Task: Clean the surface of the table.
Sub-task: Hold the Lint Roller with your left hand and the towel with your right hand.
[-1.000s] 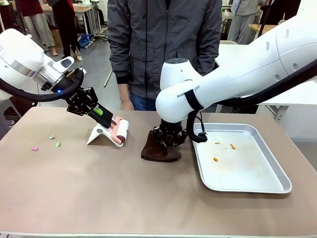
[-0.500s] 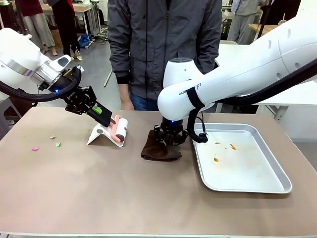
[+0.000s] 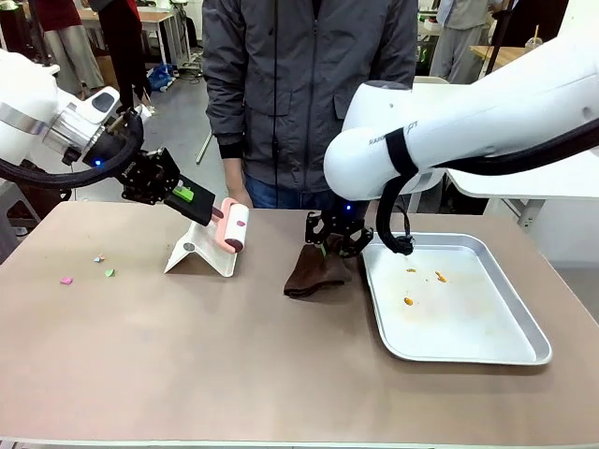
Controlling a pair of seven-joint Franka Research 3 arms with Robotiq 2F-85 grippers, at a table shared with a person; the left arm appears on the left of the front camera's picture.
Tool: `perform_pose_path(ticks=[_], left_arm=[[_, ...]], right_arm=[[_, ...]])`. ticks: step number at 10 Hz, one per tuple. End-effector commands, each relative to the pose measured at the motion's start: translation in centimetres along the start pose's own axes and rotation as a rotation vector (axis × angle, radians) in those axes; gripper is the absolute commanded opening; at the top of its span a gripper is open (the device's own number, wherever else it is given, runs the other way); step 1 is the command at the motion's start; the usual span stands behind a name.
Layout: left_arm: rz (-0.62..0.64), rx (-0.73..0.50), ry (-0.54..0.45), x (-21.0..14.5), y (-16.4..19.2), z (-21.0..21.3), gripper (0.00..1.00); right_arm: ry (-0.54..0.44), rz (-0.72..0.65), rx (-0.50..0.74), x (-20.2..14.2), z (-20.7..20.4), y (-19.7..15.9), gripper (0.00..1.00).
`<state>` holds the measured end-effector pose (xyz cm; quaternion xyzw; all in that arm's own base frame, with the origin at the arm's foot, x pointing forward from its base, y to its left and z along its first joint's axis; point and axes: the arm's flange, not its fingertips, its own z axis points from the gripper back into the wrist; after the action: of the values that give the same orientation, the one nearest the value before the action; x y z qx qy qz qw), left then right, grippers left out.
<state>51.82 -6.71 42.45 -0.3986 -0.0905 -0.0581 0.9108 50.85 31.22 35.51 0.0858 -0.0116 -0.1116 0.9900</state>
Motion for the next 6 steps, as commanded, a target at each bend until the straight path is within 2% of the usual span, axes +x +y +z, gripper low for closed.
perform_pose_path(ticks=[1, 3, 5, 6], left_arm=[[-0.060, -0.118, -0.023, -1.4, 0.2, 0.9, 0.00], [-0.078, -0.210, 0.020, -2.3, 0.2, 2.2, 0.00], [-0.028, -0.259, 0.106, -2.8, 1.3, 3.8, 0.00], [0.004, -0.276, 0.092, -3.1, 2.3, 5.0, 0.00]], right_arm=[[0.056, 0.014, 0.180, -0.8, 1.1, -2.7, 0.00], [0.135, 0.058, 0.419, -0.9, 2.2, -4.4, 0.00], [0.205, 0.143, 0.630, -1.2, 3.2, -6.3, 0.00], [0.224, 0.172, 0.683, -1.4, 3.4, -7.1, 0.00]])
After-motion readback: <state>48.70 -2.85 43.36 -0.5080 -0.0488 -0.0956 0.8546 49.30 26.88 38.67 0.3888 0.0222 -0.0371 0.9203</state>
